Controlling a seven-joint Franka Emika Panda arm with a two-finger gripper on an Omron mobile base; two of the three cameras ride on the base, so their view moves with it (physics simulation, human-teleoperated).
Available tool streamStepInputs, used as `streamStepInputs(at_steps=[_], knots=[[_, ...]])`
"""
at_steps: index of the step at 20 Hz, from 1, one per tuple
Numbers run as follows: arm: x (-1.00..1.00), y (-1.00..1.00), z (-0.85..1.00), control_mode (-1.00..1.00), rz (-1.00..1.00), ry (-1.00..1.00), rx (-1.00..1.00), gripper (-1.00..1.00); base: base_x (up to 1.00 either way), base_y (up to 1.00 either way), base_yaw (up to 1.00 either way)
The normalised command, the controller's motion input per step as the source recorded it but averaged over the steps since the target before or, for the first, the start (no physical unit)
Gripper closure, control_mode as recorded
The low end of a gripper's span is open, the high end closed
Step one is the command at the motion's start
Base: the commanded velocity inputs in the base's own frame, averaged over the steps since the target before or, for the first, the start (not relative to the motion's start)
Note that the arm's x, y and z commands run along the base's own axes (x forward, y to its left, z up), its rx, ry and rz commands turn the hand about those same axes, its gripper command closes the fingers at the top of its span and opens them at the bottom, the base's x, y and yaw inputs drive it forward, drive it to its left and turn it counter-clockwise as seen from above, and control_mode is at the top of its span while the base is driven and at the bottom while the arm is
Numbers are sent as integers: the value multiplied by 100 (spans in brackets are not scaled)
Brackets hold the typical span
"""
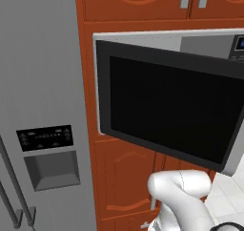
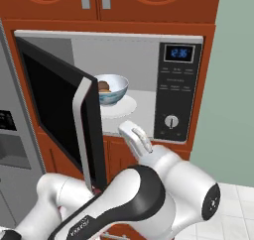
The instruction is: The microwave is finished heating the chicken drumstick and potato. Take the bowl containing the food and place it on the dining counter.
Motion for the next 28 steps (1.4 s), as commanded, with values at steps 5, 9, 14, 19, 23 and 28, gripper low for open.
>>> streamStepInputs(at_steps=[5, 9, 14, 19, 23, 28], knots=[[93, -26, 0, -100, 0, 22, 11, -100, 0, 0, 0], [72, -8, -1, -100, 0, 19, 4, -100, 0, 0, 0], [14, 15, 0, -100, 3, 22, 4, -100, 0, 0, 0], [-8, 37, 0, -100, 11, 19, 6, -100, 0, 0, 0], [-24, 47, 0, -100, 15, 15, 10, -100, 0, 0, 0], [-33, 47, 0, -100, 20, 14, 13, -100, 0, 0, 0]])
